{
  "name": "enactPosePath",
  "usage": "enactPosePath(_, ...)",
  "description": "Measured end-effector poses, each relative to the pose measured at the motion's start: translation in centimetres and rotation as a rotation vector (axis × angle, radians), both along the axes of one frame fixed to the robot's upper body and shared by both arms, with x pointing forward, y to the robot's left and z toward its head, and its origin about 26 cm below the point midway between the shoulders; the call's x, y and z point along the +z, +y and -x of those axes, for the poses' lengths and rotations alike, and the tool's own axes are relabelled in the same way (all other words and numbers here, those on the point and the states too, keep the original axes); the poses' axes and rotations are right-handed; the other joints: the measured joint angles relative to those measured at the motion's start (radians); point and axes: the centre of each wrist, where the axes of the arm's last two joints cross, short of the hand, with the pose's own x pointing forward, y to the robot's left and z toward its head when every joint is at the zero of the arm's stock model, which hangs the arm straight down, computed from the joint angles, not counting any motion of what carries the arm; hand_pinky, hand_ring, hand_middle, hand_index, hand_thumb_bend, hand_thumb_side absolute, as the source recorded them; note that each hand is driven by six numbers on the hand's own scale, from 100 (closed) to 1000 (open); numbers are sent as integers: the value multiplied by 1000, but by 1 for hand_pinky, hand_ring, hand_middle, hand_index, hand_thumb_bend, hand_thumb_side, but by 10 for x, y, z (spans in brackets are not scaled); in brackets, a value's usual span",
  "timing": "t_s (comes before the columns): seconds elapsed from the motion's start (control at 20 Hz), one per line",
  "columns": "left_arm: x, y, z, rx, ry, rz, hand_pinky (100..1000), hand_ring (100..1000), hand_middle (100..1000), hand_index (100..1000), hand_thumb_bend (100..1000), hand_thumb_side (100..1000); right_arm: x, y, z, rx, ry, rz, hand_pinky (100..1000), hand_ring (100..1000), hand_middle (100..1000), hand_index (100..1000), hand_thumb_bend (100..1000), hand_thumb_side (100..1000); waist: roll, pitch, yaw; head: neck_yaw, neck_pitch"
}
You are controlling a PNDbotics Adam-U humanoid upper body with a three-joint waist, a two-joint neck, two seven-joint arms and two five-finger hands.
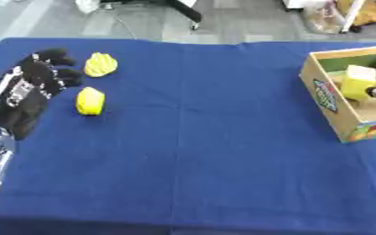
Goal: Pick up the objects with one hand, pass them to the other hand, and then place them into the box on the other side of the table.
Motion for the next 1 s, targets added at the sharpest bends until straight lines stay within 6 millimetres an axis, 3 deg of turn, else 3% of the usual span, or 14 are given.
enactPosePath(0.2,1,1,0,9,-7,3,767,686,672,779,678,453,17,-5,2,57,-123,-5,827,662,839,896,457,500,0,0,-1,6,0)
enactPosePath(0.35,2,3,0,21,-15,4,767,685,672,779,676,452,36,1,5,133,-254,-6,829,657,843,887,379,441,0,0,-2,10,0)
enactPosePath(0.55,4,7,0,41,-29,-7,767,683,668,774,666,449,47,14,12,250,-400,-12,827,642,837,891,324,397,0,0,-2,16,0)
enactPosePath(0.65,7,10,0,54,-40,-27,764,676,627,747,657,446,47,21,18,310,-459,-22,821,635,837,903,290,393,0,0,-2,22,0)
enactPosePath(0.7,10,12,-1,62,-48,-42,762,671,619,742,639,468,46,26,21,342,-485,-28,823,627,833,917,371,399,0,0,-3,24,0)
enactPosePath(0.75,13,15,-1,71,-59,-60,762,669,619,743,649,435,43,32,23,375,-506,-37,822,627,831,921,450,393,0,0,-3,26,0)
enactPosePath(0.8,17,18,-1,82,-70,-82,763,669,622,748,640,423,39,39,26,411,-524,-49,823,629,831,923,256,390,0,0,-3,28,0)
enactPosePath(1.0,37,33,-4,131,-108,-209,777,673,639,763,630,371,18,71,39,561,-576,-114,818,625,826,924,238,388,1,0,-7,40,0)
